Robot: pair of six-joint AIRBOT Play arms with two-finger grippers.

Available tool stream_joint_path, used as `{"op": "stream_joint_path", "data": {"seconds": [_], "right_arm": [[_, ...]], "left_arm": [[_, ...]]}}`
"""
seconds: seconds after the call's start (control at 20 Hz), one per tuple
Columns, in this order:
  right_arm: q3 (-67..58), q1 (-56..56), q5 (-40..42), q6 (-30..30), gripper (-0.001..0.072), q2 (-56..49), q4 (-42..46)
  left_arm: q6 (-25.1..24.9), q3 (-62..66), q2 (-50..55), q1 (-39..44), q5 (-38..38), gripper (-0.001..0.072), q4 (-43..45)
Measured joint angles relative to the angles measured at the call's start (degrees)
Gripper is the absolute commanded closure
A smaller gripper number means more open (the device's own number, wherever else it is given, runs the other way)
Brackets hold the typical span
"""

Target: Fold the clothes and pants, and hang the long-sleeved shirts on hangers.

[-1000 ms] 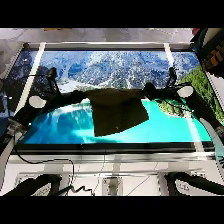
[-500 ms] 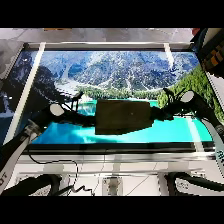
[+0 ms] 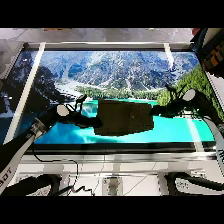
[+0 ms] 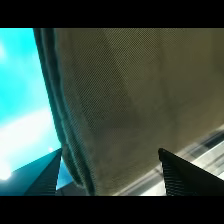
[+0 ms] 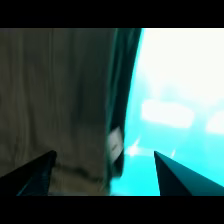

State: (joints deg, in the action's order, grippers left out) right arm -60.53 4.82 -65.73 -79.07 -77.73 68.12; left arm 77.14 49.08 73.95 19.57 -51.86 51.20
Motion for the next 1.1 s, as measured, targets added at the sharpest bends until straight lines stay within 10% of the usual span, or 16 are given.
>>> {"op": "stream_joint_path", "data": {"seconds": [0.25,0.35,1.1], "right_arm": [[-3.1,6.9,-2.1,3.0,0.0078,-4.3,-5.0],[-3.5,8.3,-4.1,5.9,0.0285,-7.7,-10.4],[-6.2,6.0,-3.4,12.1,0.0154,-15.5,-10.1]], "left_arm": [[0.0,2.9,-2.3,-1.5,0.2,0.001,1.1],[0.0,3.5,-2.7,-2.0,0.2,0.0011,1.3],[0.0,4.1,-3.2,-2.4,0.2,0.0011,1.5]]}}
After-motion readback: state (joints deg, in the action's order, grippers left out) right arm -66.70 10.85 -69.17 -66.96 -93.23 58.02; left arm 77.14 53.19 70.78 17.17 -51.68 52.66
